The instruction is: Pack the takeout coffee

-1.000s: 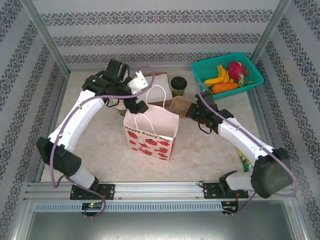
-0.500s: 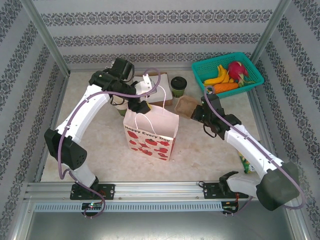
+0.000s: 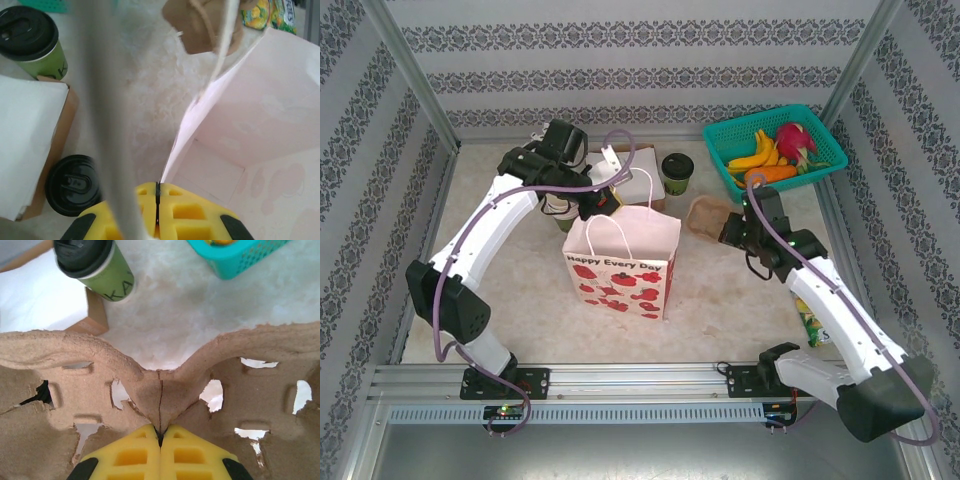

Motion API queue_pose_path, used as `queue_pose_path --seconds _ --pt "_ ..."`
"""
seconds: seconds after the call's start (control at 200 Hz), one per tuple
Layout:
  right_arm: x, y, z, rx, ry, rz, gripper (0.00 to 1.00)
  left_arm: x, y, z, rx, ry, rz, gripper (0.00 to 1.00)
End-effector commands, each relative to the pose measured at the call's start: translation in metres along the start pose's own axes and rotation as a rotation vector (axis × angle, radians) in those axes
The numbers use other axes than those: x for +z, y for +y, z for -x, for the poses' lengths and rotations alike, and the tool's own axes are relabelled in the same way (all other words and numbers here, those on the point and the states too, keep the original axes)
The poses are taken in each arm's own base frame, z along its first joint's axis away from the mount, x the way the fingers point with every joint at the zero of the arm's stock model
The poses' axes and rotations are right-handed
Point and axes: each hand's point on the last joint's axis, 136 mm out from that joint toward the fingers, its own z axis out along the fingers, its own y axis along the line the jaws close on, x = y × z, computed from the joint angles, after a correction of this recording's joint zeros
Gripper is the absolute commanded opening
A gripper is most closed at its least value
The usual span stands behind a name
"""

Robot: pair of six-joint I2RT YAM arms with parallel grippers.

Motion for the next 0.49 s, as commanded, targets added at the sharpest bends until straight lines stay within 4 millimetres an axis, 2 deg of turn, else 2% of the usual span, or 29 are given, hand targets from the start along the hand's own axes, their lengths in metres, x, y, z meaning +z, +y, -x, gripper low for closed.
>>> queue_pose_path --seconds 0.0,0.13,0.325,0.49 --pt "-0.034 0.011 0.008 -0.099 0.013 0.054 0.0 -0.015 0.001 0.008 -0.137 -0.053 0.069 0.0" --pt "-0.055 0.038 0.021 -0.141 0.025 0.158 0.0 -0.02 -0.002 0.01 -0.23 -0.088 0.08 0.0" --pt "-0.081 0.097 0.037 -0.155 0.063 0.403 0.0 -0.019 -0.008 0.014 -0.4 -0.118 0.063 0.0" --pt "-0.106 0.138 0.059 -0.158 0.041 0.574 0.0 -0.017 -0.023 0.014 -0.357 -0.128 0.024 0.0"
